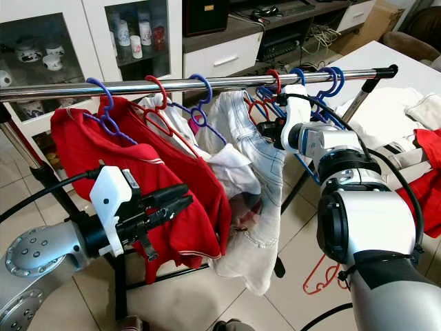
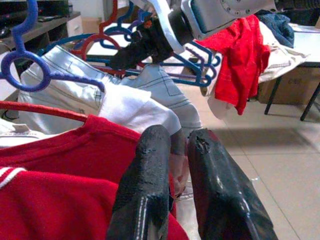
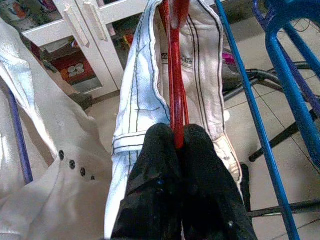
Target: Hang hanger
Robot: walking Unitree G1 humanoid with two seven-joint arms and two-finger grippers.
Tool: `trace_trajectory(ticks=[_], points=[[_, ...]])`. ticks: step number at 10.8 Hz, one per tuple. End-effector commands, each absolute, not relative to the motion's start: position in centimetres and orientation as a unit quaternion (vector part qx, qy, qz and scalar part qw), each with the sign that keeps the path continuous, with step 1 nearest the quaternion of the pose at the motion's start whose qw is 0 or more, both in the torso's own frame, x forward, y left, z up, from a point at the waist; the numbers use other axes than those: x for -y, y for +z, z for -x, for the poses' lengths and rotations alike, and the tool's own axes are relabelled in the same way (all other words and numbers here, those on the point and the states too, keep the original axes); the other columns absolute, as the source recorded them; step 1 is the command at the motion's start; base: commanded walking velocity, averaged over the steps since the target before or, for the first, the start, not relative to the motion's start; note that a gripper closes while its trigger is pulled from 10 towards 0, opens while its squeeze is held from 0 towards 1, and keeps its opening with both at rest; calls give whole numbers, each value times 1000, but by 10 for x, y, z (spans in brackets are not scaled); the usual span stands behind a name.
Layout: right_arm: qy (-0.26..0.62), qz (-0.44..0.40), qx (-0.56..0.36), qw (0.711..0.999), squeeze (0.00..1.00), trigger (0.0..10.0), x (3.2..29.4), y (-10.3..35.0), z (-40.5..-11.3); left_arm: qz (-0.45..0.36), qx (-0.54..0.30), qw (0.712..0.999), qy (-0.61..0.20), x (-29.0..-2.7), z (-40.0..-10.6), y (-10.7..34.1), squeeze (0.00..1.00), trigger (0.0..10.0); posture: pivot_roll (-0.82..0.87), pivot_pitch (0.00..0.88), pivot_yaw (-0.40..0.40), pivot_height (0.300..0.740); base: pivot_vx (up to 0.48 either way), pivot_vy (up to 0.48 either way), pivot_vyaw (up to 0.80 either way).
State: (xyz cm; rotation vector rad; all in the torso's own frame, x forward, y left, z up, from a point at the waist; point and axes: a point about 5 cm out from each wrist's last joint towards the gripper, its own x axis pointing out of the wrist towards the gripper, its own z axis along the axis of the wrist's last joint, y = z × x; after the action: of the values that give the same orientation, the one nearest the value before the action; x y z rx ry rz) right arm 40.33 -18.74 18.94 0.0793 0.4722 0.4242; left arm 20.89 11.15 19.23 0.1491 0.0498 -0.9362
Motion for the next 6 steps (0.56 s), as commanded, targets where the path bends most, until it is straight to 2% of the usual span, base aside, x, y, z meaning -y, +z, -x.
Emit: trace_trajectory(ticks=[1,3,6], points=[[204,-39,-218,954,0,0,192,199,-405,-73,-27,886,-457,-109,-209,192,0,10000,129,112,-111,740,0,0,0],[210,-28,-183,960,0,0,192,205,-408,-71,-29,886,-457,-110,-207,190,0,10000,131,100,-101,740,0,0,0],[233,-65,-109,964,0,0,202,212,-405,-65,-34,893,-444,-107,-210,180,0,10000,139,50,-79,740,0,0,0]])
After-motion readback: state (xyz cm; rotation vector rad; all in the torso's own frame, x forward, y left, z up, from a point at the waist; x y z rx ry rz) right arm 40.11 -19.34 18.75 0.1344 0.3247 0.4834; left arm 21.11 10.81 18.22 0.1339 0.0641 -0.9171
